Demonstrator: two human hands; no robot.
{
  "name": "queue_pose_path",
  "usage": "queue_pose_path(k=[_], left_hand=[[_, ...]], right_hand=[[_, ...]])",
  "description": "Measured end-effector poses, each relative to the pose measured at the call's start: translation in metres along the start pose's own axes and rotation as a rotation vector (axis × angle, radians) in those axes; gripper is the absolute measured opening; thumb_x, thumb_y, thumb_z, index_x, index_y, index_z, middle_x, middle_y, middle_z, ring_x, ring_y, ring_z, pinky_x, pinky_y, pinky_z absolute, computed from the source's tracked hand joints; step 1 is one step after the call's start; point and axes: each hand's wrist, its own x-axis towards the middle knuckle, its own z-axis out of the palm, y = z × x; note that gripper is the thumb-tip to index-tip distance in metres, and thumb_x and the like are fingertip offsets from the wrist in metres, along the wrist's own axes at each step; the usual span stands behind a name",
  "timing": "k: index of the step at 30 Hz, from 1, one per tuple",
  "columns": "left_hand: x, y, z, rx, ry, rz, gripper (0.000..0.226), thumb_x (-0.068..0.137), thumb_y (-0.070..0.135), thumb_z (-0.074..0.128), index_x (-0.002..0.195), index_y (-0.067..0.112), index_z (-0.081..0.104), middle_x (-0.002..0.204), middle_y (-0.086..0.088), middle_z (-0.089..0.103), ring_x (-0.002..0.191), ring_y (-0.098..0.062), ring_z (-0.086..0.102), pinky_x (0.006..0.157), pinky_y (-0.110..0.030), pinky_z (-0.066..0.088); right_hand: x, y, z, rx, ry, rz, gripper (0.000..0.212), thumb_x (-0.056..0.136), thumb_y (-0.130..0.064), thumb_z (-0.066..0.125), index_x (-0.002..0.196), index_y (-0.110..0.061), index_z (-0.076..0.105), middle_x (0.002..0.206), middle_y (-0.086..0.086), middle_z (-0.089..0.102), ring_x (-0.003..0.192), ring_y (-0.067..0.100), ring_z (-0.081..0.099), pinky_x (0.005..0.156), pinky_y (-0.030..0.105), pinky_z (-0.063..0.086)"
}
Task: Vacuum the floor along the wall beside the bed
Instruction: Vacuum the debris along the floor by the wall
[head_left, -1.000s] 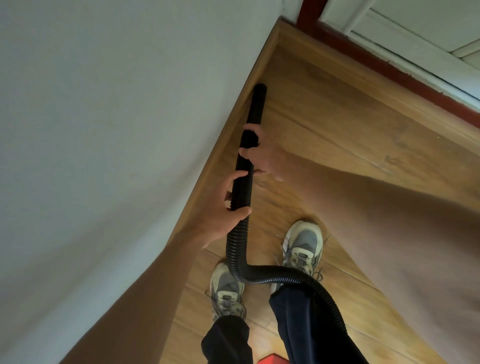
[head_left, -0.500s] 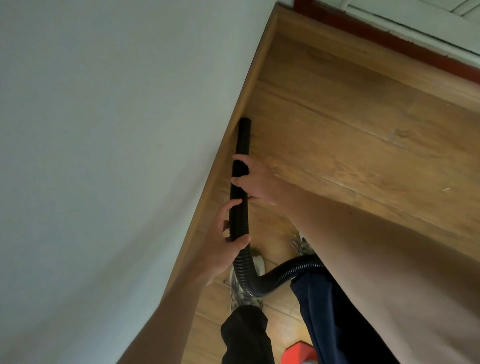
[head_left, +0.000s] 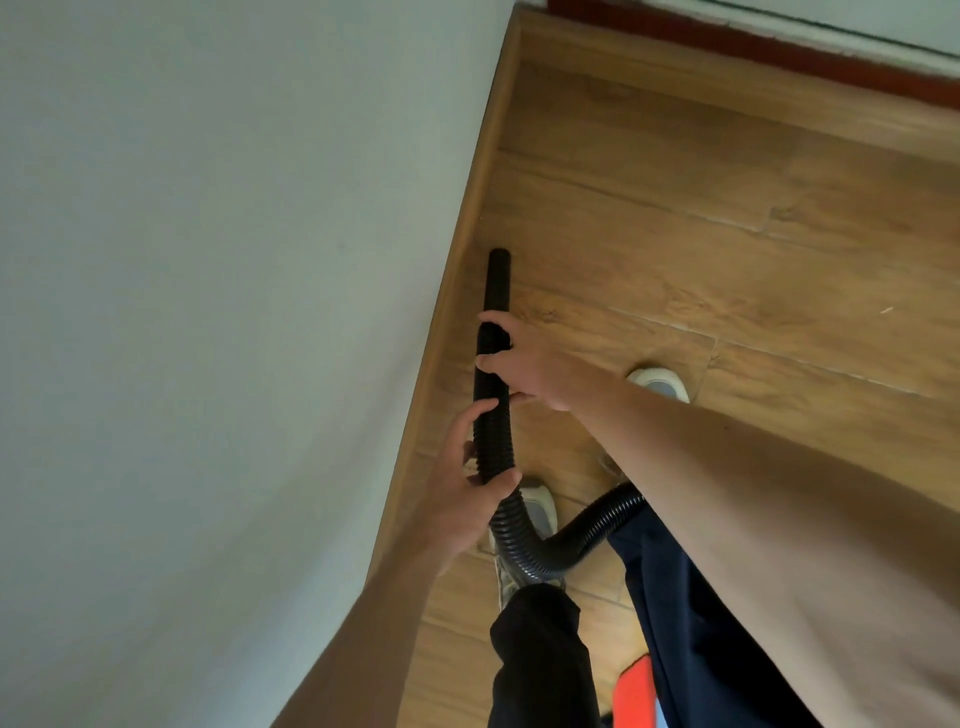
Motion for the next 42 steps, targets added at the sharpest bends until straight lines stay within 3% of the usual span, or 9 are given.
queue_pose_path(k=[4,6,9,12,20,26,32,37,42], left_hand=[[-0.003,0.018,0.003,0.126,-0.026,0.121,0.071,0.088,0.005,0.072,0.131,0.055,0.044,0.132,0.0,0.052,0.115,-0.023,0.06,0.086,-0.05,0.06],[-0.006,0.031,0.007,0.189,-0.044,0.198,0.072,0.087,0.004,0.073,0.135,0.05,0.044,0.134,0.005,0.052,0.118,-0.013,0.056,0.087,-0.038,0.061],[-0.013,0.053,0.017,0.285,-0.082,0.286,0.071,0.087,0.003,0.072,0.139,0.042,0.043,0.132,0.008,0.053,0.11,0.006,0.055,0.084,-0.022,0.057],[-0.022,0.078,0.032,0.396,-0.145,0.336,0.07,0.089,0.002,0.07,0.14,0.041,0.042,0.125,0.013,0.053,0.102,0.015,0.053,0.084,-0.021,0.056],[-0.039,0.133,0.093,0.733,-0.304,0.458,0.072,0.085,0.004,0.069,0.136,0.046,0.042,0.127,0.011,0.057,0.113,-0.009,0.057,0.098,-0.048,0.051],[-0.049,0.161,0.166,0.952,-0.421,0.511,0.07,0.084,0.003,0.065,0.138,0.044,0.043,0.122,0.003,0.061,0.107,-0.016,0.059,0.095,-0.046,0.051],[-0.064,0.181,0.246,1.191,-0.58,0.533,0.073,0.087,0.009,0.063,0.137,0.055,0.038,0.139,0.011,0.051,0.122,-0.012,0.053,0.103,-0.046,0.048],[-0.074,0.191,0.318,1.394,-0.699,0.598,0.07,0.087,0.013,0.063,0.134,0.058,0.037,0.131,0.01,0.058,0.108,-0.017,0.063,0.094,-0.048,0.054],[-0.087,0.183,0.372,1.576,-0.813,0.626,0.069,0.088,0.014,0.065,0.134,0.059,0.037,0.133,0.013,0.053,0.111,-0.011,0.053,0.095,-0.033,0.046]], right_hand=[[-0.023,-0.011,-0.017,0.083,0.083,-0.07,0.06,0.097,-0.007,0.058,0.146,-0.034,0.036,0.124,0.008,0.054,0.085,0.014,0.064,0.05,0.02,0.055],[-0.037,-0.02,-0.03,0.112,0.116,-0.098,0.06,0.097,-0.005,0.057,0.145,-0.033,0.037,0.122,0.009,0.054,0.083,0.014,0.064,0.049,0.018,0.053],[-0.06,-0.034,-0.052,0.149,0.174,-0.132,0.058,0.097,-0.005,0.056,0.144,-0.034,0.037,0.119,0.008,0.056,0.084,0.013,0.063,0.047,0.018,0.052],[-0.084,-0.04,-0.074,0.211,0.243,-0.166,0.06,0.097,-0.004,0.055,0.144,-0.037,0.037,0.117,0.008,0.059,0.087,0.015,0.064,0.048,0.019,0.052],[-0.161,-0.019,-0.149,0.457,0.342,-0.244,0.072,0.088,0.0,0.067,0.138,-0.042,0.04,0.113,0.015,0.066,0.099,0.025,0.069,0.082,0.048,0.059],[-0.221,0.017,-0.21,0.599,0.42,-0.309,0.077,0.085,0.006,0.068,0.139,-0.04,0.038,0.112,0.017,0.065,0.099,0.027,0.07,0.077,0.045,0.061],[-0.286,0.066,-0.265,0.679,0.507,-0.341,0.076,0.084,0.006,0.071,0.137,-0.038,0.037,0.117,0.017,0.06,0.098,0.022,0.068,0.069,0.034,0.061],[-0.341,0.117,-0.303,0.816,0.611,-0.359,0.077,0.084,0.005,0.071,0.138,-0.038,0.036,0.122,0.017,0.055,0.102,0.023,0.066,0.081,0.041,0.061],[-0.377,0.171,-0.309,0.968,0.735,-0.341,0.076,0.084,0.003,0.072,0.138,-0.037,0.035,0.127,0.016,0.053,0.1,0.023,0.065,0.073,0.033,0.061]])
